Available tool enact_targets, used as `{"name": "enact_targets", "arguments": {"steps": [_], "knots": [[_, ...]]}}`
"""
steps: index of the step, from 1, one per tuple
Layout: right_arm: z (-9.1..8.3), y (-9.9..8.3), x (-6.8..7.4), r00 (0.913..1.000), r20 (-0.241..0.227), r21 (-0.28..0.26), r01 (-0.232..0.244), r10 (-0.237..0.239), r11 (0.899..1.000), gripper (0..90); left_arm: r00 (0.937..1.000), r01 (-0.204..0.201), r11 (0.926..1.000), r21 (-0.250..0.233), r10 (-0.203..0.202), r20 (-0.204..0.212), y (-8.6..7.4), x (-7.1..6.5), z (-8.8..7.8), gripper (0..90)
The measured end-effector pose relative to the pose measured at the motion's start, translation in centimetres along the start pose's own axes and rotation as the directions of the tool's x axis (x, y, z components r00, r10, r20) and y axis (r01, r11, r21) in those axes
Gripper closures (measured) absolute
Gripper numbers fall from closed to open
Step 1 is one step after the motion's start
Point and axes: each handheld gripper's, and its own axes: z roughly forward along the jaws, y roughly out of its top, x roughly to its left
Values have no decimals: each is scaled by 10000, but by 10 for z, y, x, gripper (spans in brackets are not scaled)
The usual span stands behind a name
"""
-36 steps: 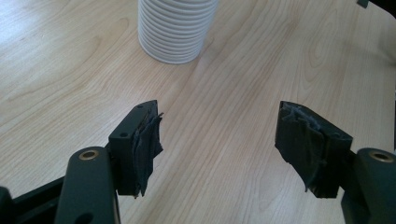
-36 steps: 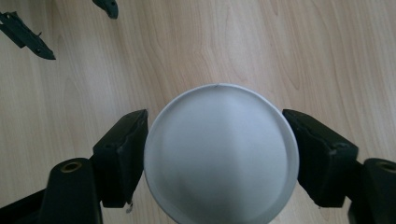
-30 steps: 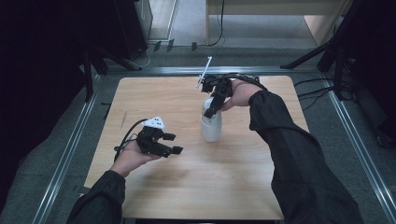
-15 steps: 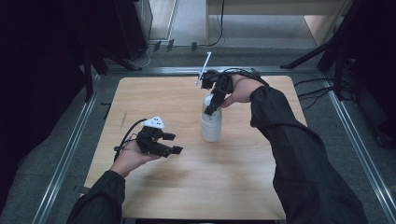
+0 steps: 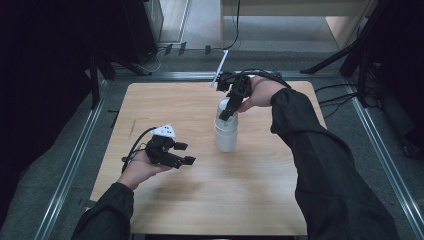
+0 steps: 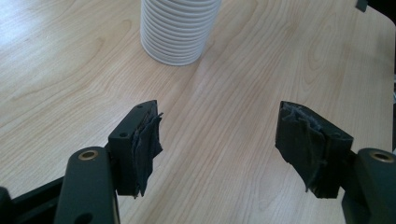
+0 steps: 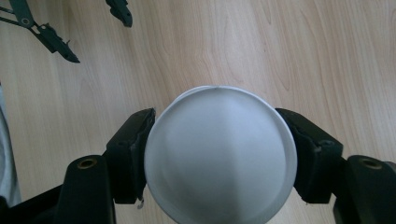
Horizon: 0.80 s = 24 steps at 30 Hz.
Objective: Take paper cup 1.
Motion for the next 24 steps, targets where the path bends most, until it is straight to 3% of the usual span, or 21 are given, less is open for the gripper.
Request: {"name": "enact_targets", "arguments": {"steps": [7,14,15,24], "knots": [[-22,2,7,9997,213,-180,115,-111,9998,330,10000,42,9999,-108,-41,67,0,0,-1,294],[-56,3,14,9981,594,-466,171,-143,9988,331,10000,41,9998,-171,-40,65,1,0,-2,292],[-66,2,16,9977,645,-702,261,-216,9972,333,10000,42,9998,-176,-40,72,1,0,-2,290],[-87,-8,33,9972,386,-1164,688,-647,9908,337,9997,87,9992,-396,-77,250,2,-1,-5,269]]}}
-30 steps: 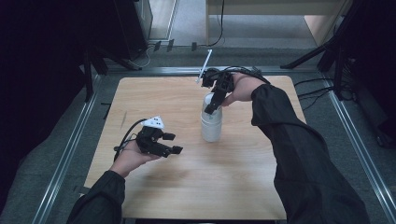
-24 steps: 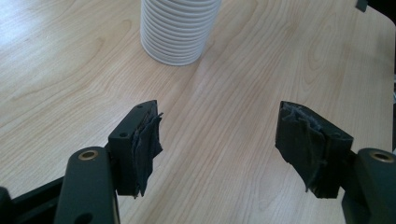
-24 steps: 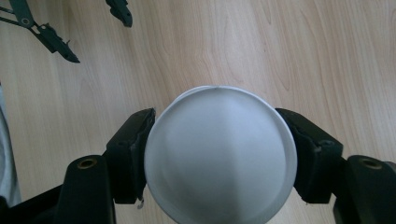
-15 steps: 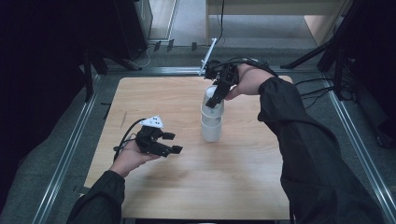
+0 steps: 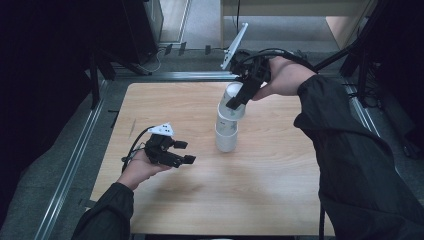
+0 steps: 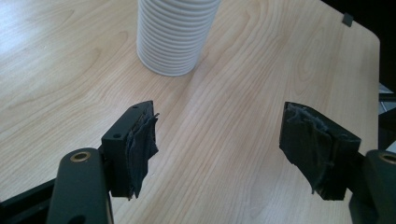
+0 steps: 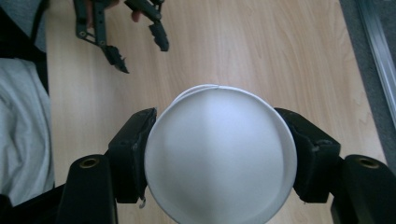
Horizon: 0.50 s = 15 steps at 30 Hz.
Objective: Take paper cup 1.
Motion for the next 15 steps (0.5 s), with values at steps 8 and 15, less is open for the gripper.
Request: {"name": "enact_targets", "arguments": {"steps": [8,15], "knots": [[14,-24,16,9972,-740,-615,75,-121,9981,341,9996,-112,9998,-171,116,249,2,-4,0,237],[36,-47,28,9927,-1142,-1091,252,-377,9937,347,9996,-146,9996,-255,153,257,3,-6,0,212]]}}
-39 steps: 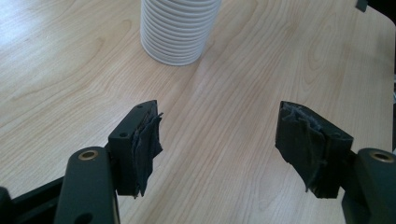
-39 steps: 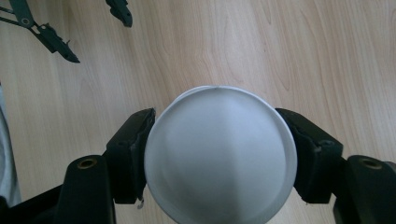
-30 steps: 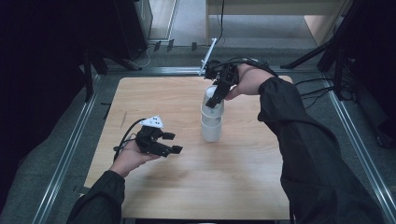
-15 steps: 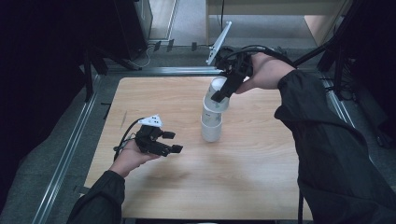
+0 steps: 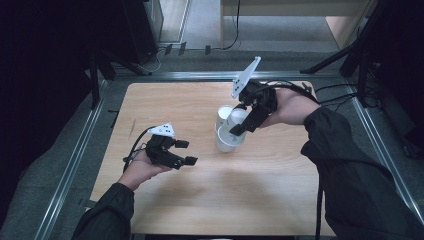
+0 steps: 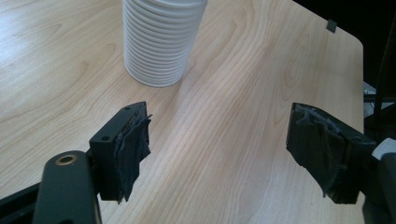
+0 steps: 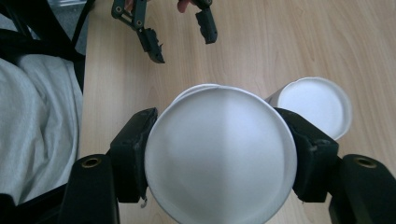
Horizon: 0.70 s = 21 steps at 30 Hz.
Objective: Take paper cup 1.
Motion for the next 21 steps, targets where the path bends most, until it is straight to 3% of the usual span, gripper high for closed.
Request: {"name": "enact_targets", "arguments": {"steps": [12,21], "knots": [[30,-31,6,9995,-247,-942,-239,216,9953,349,10000,-69,9998,-164,69,38,1,0,0,210],[51,-45,11,9982,-210,-1677,-596,568,9840,350,9996,-191,9998,-30,192,201,1,2,2,210]]}}
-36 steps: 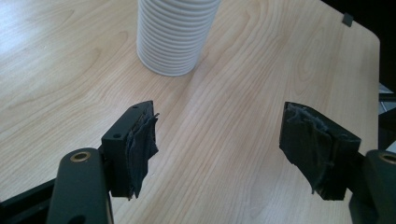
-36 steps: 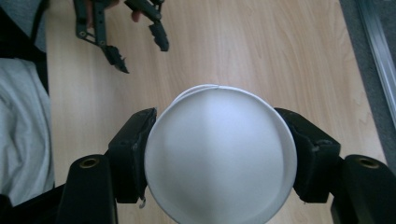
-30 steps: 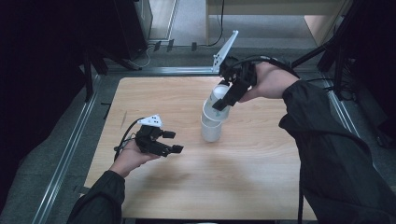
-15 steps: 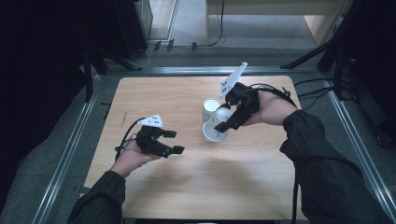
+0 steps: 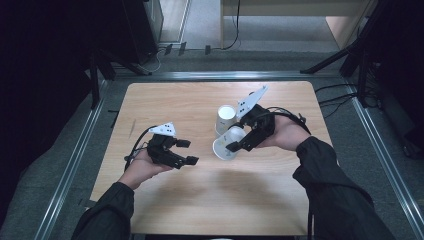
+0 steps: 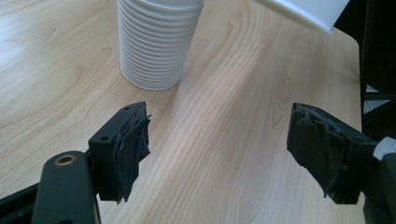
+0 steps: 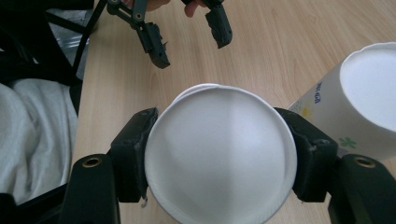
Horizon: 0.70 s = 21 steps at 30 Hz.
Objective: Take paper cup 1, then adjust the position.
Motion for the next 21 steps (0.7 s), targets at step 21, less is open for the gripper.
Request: {"name": "enact_targets", "arguments": {"steps": [21], "knots": [[31,-39,14,9978,22,-1444,-651,661,9874,351,9994,-152,9995,-289,160,295,3,-6,0,183]]}}
